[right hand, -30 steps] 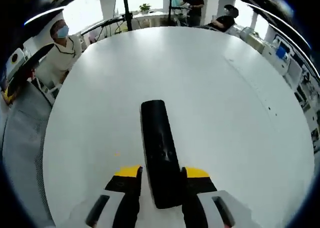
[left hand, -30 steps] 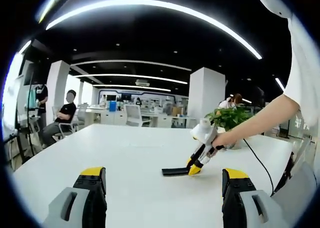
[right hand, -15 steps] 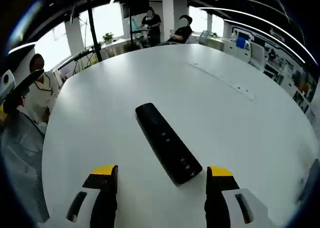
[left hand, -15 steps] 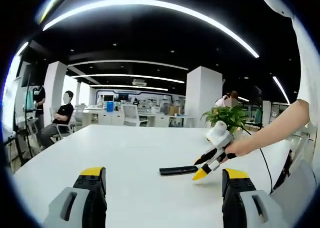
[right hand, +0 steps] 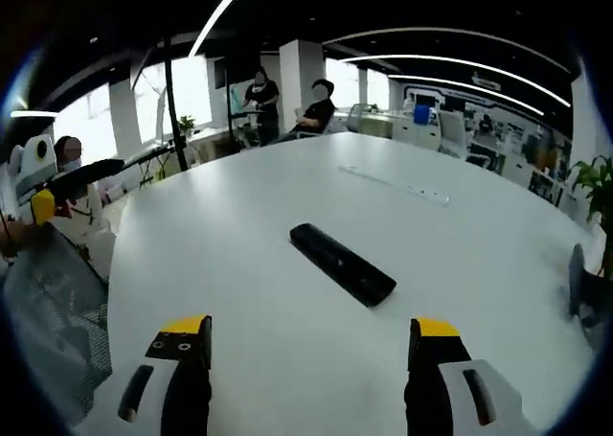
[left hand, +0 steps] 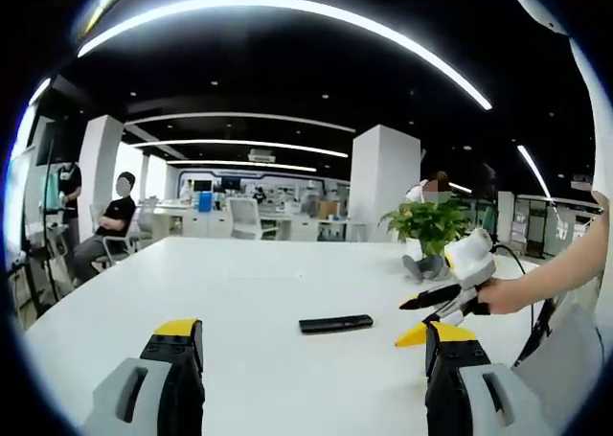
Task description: Press the specified remote control buttons in sequence, fully releasing each button before pressing the next.
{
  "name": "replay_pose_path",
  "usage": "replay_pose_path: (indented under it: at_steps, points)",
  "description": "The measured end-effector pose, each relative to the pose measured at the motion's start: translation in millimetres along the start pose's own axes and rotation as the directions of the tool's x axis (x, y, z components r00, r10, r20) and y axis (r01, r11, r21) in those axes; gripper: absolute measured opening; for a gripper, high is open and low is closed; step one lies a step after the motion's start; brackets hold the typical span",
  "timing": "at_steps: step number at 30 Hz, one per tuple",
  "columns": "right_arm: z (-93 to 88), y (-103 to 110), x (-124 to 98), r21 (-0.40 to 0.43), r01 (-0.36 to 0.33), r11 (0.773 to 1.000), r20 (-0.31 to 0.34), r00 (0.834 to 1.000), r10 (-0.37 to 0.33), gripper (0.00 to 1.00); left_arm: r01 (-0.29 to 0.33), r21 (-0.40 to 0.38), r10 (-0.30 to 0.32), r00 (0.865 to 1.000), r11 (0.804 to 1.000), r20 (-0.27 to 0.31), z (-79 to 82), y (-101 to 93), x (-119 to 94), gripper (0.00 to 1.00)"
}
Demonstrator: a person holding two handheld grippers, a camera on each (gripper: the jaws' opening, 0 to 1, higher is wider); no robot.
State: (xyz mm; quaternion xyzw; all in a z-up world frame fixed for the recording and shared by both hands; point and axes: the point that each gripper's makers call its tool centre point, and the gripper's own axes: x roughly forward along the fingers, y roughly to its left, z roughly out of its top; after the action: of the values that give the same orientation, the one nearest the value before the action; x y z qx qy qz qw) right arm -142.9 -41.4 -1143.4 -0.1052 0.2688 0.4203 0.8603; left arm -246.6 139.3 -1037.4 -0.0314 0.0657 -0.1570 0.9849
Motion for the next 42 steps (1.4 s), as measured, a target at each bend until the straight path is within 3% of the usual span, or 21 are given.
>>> replay_pose_path:
  at_steps: [6,14,21,25,30,38,42]
  points:
    - [10.2,10,-34,0.061,0.057,0.997,0.089,0.994,-0.062,0.84,0.012,-0.002,-0.012,1.0,1.0,-0.007,-1.3,-2.7,1,1.0]
    - [7.0,20,-69,0.087,0.11,0.99,0.126,0.985,-0.121,0.84,0.037,0.007,-0.037,0.999,0.999,-0.014,-2.2,-8.7,1,1.0]
    - [9.2,23,-104,0.132,0.168,0.977,0.177,0.966,-0.19,0.84,0.047,0.006,-0.047,0.999,0.999,-0.016,-2.4,-10.5,1,1.0]
    - [10.8,32,-118,0.152,0.158,0.976,0.19,0.964,-0.186,0.85,0.053,0.007,-0.053,0.998,0.999,-0.017,-2.1,-11.5,1,1.0]
    - [6.4,42,-129,0.122,0.169,0.978,0.182,0.965,-0.19,0.85,0.057,0.013,-0.057,0.998,0.998,-0.012,-0.7,-12.3,0,0.99]
    - [-0.5,40,-140,0.166,0.196,0.967,0.2,0.953,-0.227,0.86,0.055,0.015,-0.055,0.998,0.998,-0.009,0.1,-12.0,0,0.99]
    - [-4.4,33,-145,0.183,0.242,0.953,0.223,0.934,-0.28,0.85,0.052,0.02,-0.051,0.999,0.998,-0.016,-1.0,-11.0,0,0.99]
